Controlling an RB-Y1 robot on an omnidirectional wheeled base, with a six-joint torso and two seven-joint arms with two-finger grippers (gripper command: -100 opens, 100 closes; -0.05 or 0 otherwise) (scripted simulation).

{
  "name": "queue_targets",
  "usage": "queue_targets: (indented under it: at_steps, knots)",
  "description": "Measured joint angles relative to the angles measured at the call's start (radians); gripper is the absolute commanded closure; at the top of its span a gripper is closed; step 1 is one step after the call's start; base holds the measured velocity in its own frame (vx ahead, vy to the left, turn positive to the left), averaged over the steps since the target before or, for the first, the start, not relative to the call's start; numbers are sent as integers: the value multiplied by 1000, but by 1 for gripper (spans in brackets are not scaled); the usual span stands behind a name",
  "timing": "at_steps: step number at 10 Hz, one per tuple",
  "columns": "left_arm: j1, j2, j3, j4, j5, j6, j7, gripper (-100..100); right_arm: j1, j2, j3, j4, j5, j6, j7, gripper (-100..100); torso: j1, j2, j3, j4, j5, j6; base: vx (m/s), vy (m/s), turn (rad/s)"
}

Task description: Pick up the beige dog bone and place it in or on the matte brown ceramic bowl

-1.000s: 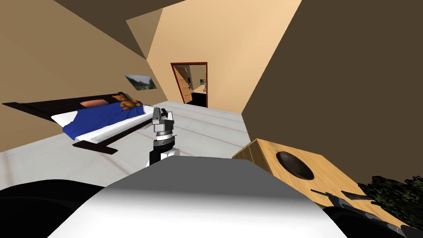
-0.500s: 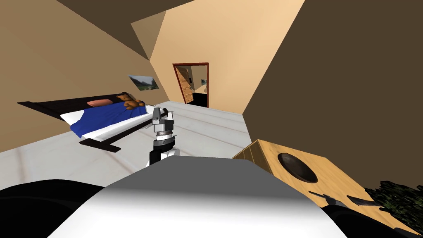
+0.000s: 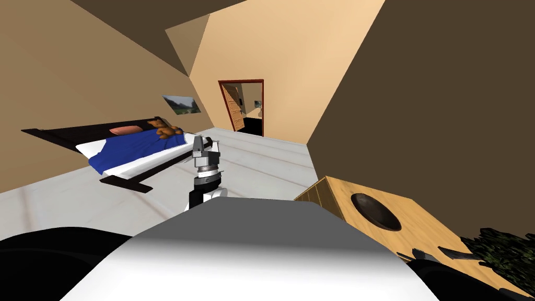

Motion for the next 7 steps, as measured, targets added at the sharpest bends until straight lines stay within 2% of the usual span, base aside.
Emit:
queue_targets:
  at_steps: [1,3,4,5,7]
  knots:
    - [0,0,0,0,0,0,0,0,0,0,0,0,0,0,0,100,0,0,0,0,0,0,-1,1,-62]
    - [0,0,0,0,0,0,0,0,18,-14,-30,-5,-9,-19,-1,100,1,0,0,0,1,0,-2,1,-44]
    - [0,0,0,0,0,0,0,0,20,-15,-32,-5,-9,-21,-2,0,1,0,0,0,0,0,0,0,0]
    - [0,0,0,0,0,0,0,0,20,-15,-32,-5,-9,-21,-2,100,1,0,0,0,1,0,37,75,16]
    - [0,0,0,0,0,0,0,0,30,-14,-29,-14,-33,-48,-1,100,10,-4,-2,-1,2,0,60,137,3]
